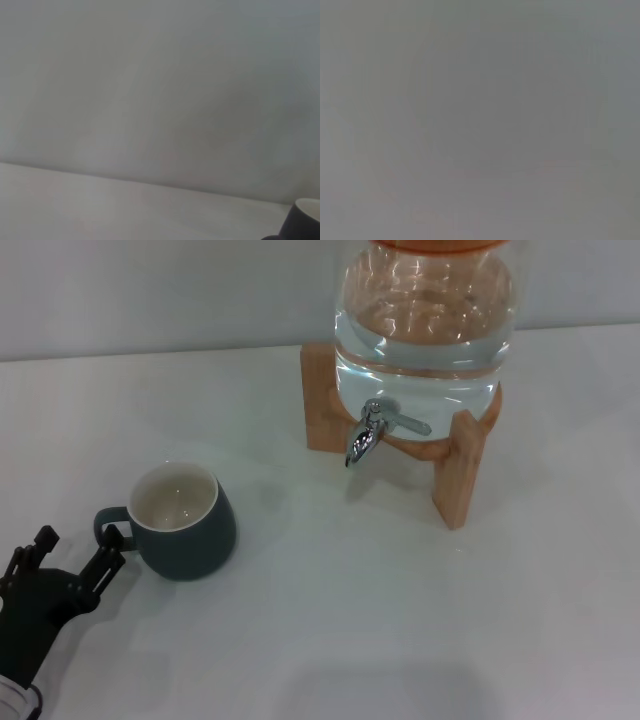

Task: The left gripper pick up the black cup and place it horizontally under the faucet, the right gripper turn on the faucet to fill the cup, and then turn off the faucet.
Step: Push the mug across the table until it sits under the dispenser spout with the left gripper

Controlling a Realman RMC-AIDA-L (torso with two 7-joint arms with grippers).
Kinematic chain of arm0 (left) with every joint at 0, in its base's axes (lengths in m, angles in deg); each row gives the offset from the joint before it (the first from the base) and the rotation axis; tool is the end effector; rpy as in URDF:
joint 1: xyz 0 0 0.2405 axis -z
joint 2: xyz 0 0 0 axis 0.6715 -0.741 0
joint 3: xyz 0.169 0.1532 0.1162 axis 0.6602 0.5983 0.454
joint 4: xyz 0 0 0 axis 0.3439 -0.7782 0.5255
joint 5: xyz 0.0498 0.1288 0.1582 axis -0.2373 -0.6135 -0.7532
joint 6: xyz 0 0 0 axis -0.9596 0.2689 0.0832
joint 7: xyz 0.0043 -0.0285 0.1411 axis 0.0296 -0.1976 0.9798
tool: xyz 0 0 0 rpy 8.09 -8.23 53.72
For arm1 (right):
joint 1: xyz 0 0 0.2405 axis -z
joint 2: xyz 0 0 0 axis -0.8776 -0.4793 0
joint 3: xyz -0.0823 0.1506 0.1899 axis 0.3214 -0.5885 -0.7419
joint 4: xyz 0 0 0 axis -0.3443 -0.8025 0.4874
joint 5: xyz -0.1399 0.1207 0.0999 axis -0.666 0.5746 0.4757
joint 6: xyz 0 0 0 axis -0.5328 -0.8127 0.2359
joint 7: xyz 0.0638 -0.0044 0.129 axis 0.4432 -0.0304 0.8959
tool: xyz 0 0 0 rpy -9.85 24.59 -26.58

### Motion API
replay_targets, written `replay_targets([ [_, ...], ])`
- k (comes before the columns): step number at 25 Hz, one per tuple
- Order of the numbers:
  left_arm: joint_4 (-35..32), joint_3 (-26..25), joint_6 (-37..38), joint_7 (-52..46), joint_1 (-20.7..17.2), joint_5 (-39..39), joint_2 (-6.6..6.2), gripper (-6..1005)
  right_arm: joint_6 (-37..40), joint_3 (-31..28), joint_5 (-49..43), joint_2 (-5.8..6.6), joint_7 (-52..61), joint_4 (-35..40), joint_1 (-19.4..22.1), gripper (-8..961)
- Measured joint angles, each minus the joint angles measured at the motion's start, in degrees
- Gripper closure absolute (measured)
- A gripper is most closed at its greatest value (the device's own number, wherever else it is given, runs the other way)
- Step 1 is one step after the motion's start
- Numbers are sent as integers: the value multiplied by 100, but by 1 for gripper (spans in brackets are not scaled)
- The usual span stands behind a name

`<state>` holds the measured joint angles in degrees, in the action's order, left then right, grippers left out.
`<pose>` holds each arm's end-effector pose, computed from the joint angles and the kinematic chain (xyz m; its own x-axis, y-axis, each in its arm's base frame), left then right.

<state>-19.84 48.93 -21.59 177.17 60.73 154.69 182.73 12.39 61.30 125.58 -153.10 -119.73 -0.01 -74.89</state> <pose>-0.3463 0.2494 -0.0659 0.5433 0.1935 0.8169 0.8278 -0.2853 -0.4830 0.4272 0.2701 0.1731 0.3434 0.0827 -0.9355 -0.9390 0.0117 -0.3436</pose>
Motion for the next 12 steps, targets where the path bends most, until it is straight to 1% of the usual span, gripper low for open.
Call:
replay_targets([
  [7, -32, 33, 5, 383, 18, -25, -3, 121, -45, -20, -7, 0, -10, -2, 6, 112],
  [12, -195, 39, 5, 433, 7, -27, 5, 121, -57, -26, -10, 0, -12, 0, 15, 112],
])
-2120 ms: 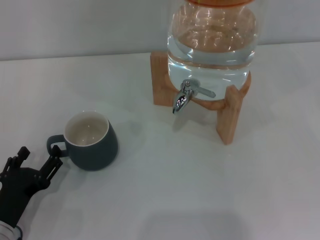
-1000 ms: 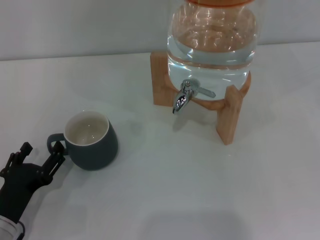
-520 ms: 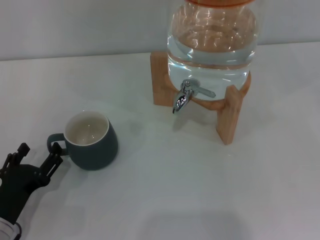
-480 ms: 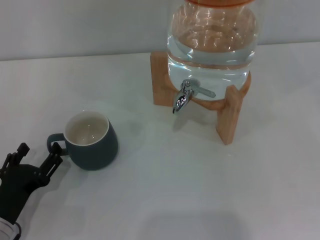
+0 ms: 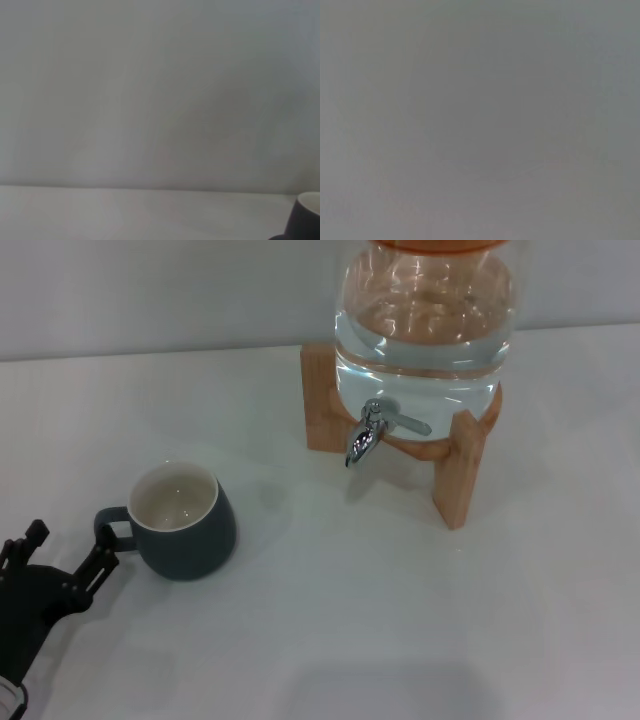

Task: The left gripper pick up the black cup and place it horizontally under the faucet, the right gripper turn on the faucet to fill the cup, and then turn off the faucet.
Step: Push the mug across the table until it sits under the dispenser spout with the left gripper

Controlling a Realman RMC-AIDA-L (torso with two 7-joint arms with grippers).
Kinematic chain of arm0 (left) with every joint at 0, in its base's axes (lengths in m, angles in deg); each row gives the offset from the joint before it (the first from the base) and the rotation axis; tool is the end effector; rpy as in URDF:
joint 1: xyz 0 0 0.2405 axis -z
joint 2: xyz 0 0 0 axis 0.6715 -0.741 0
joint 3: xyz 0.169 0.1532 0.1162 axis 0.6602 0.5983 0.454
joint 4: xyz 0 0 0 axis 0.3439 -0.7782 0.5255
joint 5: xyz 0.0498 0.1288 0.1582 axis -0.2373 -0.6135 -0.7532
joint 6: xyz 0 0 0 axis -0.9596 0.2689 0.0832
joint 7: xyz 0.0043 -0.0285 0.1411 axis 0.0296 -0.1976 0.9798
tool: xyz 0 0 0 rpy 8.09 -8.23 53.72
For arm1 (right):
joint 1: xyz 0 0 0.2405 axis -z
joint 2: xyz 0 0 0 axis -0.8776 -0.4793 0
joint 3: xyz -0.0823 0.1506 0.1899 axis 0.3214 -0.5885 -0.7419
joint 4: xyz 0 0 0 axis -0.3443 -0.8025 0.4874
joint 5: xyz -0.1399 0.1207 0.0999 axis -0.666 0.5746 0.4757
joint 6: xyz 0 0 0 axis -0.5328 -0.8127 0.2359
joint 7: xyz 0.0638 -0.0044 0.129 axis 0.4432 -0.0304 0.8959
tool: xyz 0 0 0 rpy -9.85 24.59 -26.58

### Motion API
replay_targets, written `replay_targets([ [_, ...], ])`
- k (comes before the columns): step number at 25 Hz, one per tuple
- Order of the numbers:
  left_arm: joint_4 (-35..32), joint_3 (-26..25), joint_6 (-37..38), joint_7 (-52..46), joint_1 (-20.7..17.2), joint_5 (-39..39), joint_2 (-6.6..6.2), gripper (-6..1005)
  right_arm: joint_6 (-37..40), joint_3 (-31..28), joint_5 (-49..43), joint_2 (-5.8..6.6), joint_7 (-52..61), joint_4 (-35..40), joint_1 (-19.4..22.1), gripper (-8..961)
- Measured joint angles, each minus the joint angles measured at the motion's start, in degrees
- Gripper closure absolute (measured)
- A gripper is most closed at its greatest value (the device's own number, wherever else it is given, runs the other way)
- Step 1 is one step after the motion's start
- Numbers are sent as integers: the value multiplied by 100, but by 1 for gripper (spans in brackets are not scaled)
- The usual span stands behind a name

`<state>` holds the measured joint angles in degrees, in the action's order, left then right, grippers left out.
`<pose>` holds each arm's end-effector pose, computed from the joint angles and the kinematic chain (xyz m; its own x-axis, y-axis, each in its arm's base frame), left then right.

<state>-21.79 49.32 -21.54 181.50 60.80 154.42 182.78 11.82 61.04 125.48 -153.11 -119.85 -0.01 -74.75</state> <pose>-0.3494 0.2524 -0.0608 0.6316 0.1598 0.7587 0.7622 -0.3072 -0.5698 0.4268 0.2687 0.1734 0.3451 0.0866 -0.9346 -0.9383 0.0072 -0.3458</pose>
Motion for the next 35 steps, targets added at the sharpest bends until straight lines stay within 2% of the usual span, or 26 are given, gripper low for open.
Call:
replay_targets([
  [26, -99, 0, 7, -1, 79, 2, -7, 153, -15, -18, 1, -43, 0, 3, 12, 112],
  [35, -68, -3, 224, -10, 90, 1, -3, 172, -15, -18, 22, -35, 0, 8, 10, 112],
])
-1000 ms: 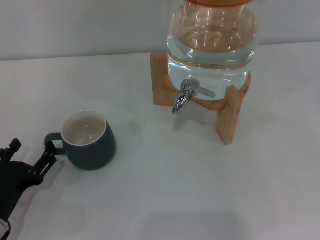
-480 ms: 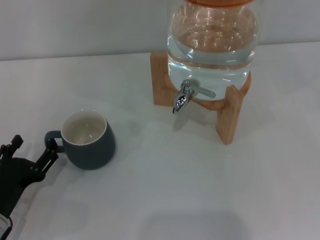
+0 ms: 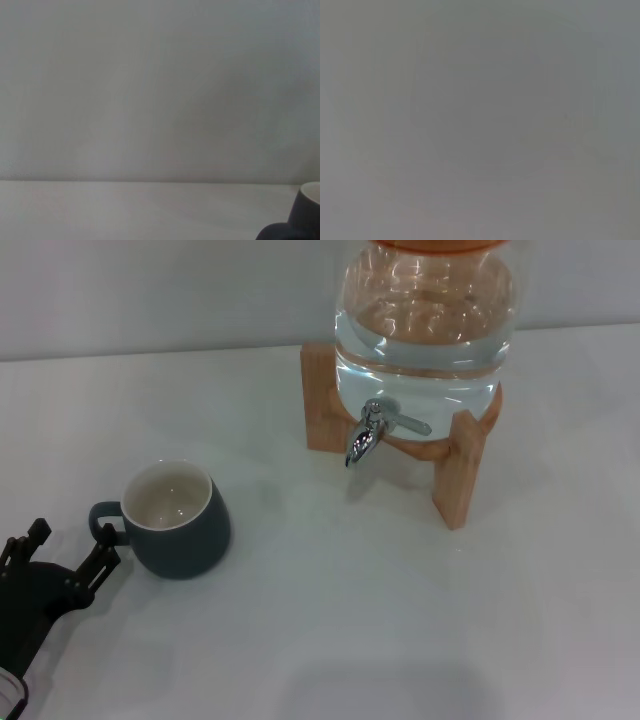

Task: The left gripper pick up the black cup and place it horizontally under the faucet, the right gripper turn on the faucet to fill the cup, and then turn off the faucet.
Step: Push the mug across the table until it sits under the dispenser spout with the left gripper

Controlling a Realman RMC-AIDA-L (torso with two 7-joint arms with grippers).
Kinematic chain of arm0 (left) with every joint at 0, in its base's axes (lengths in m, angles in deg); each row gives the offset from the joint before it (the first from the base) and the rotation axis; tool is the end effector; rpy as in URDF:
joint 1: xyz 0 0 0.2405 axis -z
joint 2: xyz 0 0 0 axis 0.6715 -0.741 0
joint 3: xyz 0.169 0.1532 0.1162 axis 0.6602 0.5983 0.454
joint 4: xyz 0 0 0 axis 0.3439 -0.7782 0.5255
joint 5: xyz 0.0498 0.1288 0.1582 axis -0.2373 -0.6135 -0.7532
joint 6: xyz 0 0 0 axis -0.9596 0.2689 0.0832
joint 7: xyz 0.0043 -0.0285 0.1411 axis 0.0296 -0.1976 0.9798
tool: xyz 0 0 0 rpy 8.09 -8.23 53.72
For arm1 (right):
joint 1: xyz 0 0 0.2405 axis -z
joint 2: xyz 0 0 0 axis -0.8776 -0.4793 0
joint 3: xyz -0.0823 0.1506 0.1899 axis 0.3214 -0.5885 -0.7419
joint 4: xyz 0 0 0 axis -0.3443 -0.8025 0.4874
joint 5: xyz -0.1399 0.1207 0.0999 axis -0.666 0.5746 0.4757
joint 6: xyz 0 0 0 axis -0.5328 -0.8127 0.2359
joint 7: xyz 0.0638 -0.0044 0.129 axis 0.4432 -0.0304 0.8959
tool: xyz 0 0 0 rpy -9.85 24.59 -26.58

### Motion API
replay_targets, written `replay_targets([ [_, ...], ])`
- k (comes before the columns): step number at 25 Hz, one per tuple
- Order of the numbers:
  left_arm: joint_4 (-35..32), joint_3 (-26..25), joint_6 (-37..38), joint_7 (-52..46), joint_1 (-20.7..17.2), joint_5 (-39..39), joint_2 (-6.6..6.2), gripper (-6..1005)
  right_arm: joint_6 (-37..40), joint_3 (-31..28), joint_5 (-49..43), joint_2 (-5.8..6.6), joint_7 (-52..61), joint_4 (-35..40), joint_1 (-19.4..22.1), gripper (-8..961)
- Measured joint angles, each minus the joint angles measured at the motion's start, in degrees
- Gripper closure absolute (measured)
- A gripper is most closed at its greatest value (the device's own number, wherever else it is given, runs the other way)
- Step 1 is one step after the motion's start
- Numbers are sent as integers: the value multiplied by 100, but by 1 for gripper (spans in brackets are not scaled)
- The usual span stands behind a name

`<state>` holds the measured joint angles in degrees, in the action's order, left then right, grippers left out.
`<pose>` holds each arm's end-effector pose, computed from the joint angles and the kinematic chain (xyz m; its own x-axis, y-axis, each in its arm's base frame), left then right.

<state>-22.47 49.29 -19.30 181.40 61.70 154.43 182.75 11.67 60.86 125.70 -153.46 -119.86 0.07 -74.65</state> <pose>-0.3517 0.2589 -0.0611 0.6462 0.1795 0.7417 0.7533 -0.3055 -0.5824 0.4266 0.2675 0.1718 0.3393 0.0918 -0.9362 -0.9404 0.0088 -0.3399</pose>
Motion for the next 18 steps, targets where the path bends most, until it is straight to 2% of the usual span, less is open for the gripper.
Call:
replay_targets([
  [18, -20, -38, 4, -5, 17, 28, 4, 212, 3, 0, -14, 18, 0, -1, 36, 112],
])
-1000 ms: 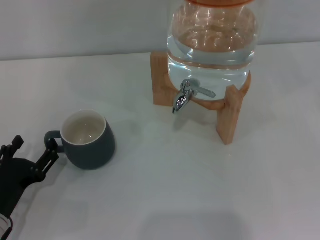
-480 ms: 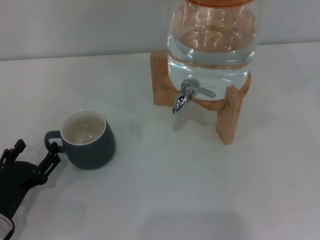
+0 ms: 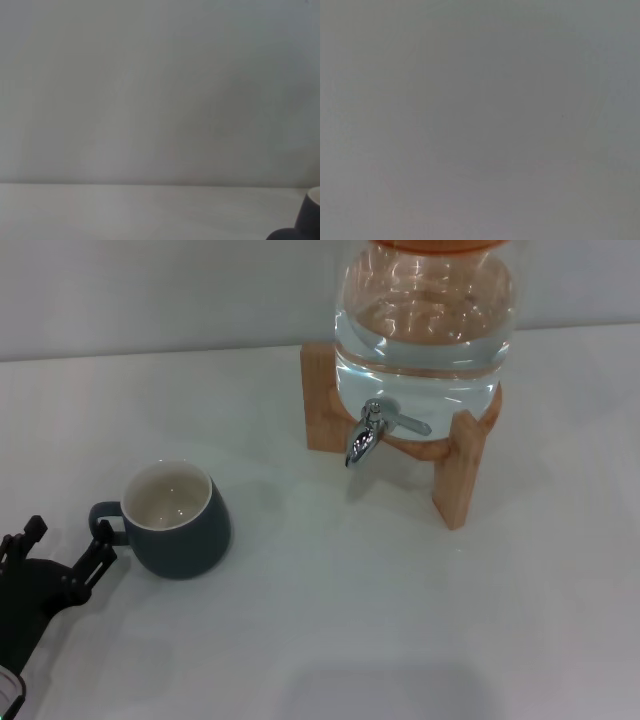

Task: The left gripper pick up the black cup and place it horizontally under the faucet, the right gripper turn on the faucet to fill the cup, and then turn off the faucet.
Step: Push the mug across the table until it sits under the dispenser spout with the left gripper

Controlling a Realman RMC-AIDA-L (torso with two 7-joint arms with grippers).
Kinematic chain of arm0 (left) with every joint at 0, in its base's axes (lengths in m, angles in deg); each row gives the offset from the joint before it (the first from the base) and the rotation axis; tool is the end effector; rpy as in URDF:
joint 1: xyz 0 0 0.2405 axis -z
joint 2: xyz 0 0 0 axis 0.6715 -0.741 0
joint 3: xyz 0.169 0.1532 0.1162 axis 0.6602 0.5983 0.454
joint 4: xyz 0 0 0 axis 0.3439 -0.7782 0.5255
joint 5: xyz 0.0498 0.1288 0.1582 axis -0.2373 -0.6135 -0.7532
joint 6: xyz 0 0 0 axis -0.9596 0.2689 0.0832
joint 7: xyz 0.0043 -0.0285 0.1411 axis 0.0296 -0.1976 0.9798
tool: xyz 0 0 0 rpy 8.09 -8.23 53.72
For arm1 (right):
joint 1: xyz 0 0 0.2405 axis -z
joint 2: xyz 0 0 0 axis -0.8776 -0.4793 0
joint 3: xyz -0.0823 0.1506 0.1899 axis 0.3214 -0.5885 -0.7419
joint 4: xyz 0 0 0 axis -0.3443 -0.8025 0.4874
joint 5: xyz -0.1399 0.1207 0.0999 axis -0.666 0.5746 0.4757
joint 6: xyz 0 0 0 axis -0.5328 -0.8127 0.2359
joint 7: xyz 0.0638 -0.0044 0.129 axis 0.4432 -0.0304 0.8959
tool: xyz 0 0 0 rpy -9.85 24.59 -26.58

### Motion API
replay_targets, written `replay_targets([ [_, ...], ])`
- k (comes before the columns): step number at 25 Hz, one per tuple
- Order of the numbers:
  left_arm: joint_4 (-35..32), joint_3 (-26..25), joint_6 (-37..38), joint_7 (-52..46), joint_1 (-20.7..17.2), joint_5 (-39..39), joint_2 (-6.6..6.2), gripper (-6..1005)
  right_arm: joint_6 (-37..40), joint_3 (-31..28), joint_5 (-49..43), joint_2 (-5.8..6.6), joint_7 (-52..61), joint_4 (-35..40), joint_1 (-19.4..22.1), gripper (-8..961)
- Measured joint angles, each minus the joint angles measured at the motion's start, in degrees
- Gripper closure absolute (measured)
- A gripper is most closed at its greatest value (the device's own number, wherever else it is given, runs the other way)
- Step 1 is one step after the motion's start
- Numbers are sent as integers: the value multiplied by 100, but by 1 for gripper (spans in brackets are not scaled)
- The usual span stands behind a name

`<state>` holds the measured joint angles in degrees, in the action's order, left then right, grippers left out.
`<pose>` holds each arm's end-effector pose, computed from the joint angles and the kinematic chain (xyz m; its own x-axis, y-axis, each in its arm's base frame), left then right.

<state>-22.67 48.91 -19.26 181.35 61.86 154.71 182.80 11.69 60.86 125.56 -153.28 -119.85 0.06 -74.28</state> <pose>-0.3518 0.2608 -0.0596 0.6445 0.1744 0.7444 0.7552 -0.2970 -0.5843 0.4286 0.2648 0.1729 0.3432 0.0879 -0.9351 -0.9391 0.0148 -0.3433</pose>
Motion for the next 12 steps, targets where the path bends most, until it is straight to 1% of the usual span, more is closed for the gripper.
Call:
replay_targets([
  [12, -26, -3, 13, 2, 103, 22, -7, 238, -3, 0, -2, -5, 0, 0, 12, 112],
])
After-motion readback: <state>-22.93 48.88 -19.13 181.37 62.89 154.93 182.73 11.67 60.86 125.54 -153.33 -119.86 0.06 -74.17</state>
